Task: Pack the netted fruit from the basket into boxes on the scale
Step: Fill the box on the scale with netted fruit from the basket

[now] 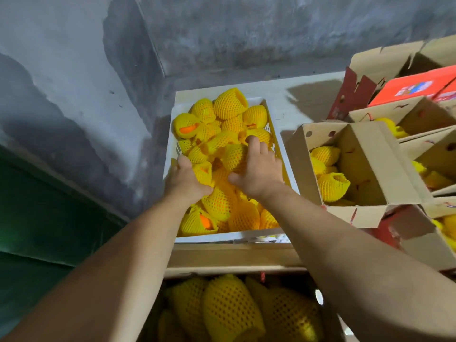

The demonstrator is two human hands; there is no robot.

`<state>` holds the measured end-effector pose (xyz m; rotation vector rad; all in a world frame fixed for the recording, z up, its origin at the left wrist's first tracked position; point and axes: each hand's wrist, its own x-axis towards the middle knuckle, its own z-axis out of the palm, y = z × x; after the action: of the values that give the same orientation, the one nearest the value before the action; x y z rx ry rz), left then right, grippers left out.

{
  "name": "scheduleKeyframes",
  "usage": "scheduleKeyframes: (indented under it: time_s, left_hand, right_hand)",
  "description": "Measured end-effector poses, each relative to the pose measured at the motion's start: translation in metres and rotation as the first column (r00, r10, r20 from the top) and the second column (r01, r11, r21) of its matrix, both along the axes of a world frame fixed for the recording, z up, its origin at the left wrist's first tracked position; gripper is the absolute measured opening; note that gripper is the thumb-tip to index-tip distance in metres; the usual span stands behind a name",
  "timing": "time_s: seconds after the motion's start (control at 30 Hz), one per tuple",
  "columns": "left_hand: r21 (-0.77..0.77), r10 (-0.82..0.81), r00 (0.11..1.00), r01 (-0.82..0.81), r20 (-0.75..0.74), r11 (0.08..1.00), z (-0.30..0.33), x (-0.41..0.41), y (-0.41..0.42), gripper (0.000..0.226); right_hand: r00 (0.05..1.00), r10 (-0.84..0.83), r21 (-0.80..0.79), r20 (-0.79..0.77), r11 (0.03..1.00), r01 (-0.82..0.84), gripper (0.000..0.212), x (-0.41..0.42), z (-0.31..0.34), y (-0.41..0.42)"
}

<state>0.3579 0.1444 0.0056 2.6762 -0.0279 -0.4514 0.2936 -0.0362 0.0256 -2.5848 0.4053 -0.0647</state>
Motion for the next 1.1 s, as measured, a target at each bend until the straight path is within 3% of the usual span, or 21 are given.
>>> scheduleKeyframes:
  time_s: [0.1,0.2,0.3,0.37,0.47,0.57,0.6,0.67,0.73,0.77,0.87,0.93,1.0,1.1]
  left_hand:
    - [-0.086,0.054,0.998,-0.053,0.013,0.995,0.013,-0.008,0.014,0.085]
    - [-0.248,0.130,0.991,-0.128,-0.005,0.960,0.036,-0.027,0.027,0.090]
    - [-0.642,0.177,0.984,-0.158,-0.036,0.750,0.065,-0.066,0.046,0.084]
    - [-0.750,0.175,0.984,-0.131,-0.020,0.648,0.079,-0.107,0.072,0.078]
    - [-0.851,0.172,0.985,-0.105,-0.017,0.514,0.081,-0.172,0.122,0.060]
    - [-0.917,0.220,0.971,-0.171,-0.095,0.359,0.071,-0.228,0.165,0.060]
    - [-0.916,0.235,0.966,-0.187,-0.106,0.355,0.068,-0.244,0.176,0.064]
    - [-0.896,0.241,0.966,-0.187,-0.093,0.403,0.069,-0.272,0.191,0.067]
    - [-0.870,0.205,0.978,-0.121,-0.024,0.477,0.077,-0.291,0.201,0.057]
    - [-0.857,0.167,0.986,-0.068,0.022,0.511,0.082,-0.298,0.204,0.053]
    - [-0.826,0.055,0.995,0.038,0.083,0.563,0.097,-0.315,0.206,0.055]
    - [-0.879,-0.006,1.000,0.014,0.012,0.476,0.102,-0.326,0.202,0.063]
    - [-0.932,-0.062,0.995,-0.053,-0.080,0.359,0.105,-0.338,0.198,0.067]
    - [-0.945,-0.106,0.988,-0.070,-0.109,0.319,0.106,-0.350,0.198,0.078]
  right_hand:
    - [0.997,0.035,0.283,0.063,0.958,-0.052,0.077,-0.014,0.022,0.006]
    - [0.988,0.016,0.412,0.157,0.908,-0.080,0.068,-0.046,0.045,0.019]
    - [0.963,-0.050,0.526,0.266,0.844,-0.102,0.061,-0.105,0.063,0.045]
    - [0.940,-0.095,0.583,0.328,0.803,-0.123,0.063,-0.152,0.068,0.068]
    - [0.877,-0.057,0.556,0.478,0.792,-0.252,0.065,-0.216,0.075,0.103]
    - [0.853,0.094,0.395,0.514,0.857,-0.333,0.072,-0.249,0.077,0.128]
    - [0.878,0.164,0.349,0.450,0.873,-0.342,0.076,-0.255,0.078,0.134]
    - [0.932,0.321,0.245,0.166,0.902,-0.354,0.090,-0.264,0.081,0.144]
    - [0.929,0.362,0.099,-0.075,0.930,-0.354,0.103,-0.275,0.083,0.151]
    - [0.932,0.354,0.093,-0.071,0.933,-0.348,0.104,-0.282,0.087,0.157]
    - [0.905,0.408,0.297,0.121,0.855,-0.426,0.104,-0.303,0.098,0.180]
    - [0.869,0.463,0.383,0.175,0.781,-0.493,0.101,-0.313,0.101,0.198]
    - [0.868,0.421,0.406,0.262,0.768,-0.495,0.092,-0.320,0.101,0.213]
    - [0.862,0.334,0.363,0.382,0.803,-0.472,0.079,-0.331,0.099,0.225]
